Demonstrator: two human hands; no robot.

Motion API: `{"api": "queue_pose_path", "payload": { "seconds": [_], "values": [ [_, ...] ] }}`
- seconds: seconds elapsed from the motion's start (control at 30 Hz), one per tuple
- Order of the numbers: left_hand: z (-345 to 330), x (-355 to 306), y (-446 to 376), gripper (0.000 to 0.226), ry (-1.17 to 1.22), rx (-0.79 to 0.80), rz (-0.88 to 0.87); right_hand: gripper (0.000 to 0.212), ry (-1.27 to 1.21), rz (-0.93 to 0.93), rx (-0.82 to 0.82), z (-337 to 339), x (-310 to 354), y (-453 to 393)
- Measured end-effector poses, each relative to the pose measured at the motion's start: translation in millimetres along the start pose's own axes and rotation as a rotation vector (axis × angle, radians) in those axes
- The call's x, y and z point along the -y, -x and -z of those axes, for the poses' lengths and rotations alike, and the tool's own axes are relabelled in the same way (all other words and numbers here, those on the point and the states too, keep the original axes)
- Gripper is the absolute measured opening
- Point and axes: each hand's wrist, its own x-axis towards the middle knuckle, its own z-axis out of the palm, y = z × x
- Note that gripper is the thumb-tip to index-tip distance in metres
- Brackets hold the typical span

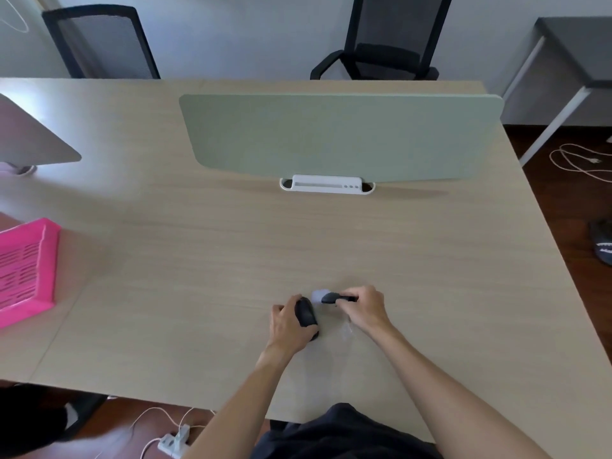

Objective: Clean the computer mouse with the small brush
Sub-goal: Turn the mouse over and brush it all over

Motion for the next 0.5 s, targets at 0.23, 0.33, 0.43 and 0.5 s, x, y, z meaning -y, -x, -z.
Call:
{"api": "queue_pose_path", "payload": {
  "seconds": [0.23, 0.33, 0.43, 0.5],
  "values": [
    [0, 1, -1, 0.089, 0.023, -0.080, 0.042, 0.027, 0.115, 0.037, 0.141, -16, 1, 5],
    [4, 2, -5, 0.104, 0.026, -0.084, 0.088, 0.025, 0.105, -0.007, 0.124, -4, -1, -2],
    [3, -1, -5, 0.088, 0.033, -0.090, 0.134, 0.034, -0.015, 0.002, 0.004, -6, 6, -7],
    [0, -4, -4, 0.060, 0.010, -0.124, 0.131, 0.030, -0.023, 0.045, 0.011, -14, 10, -6]
  ]
}}
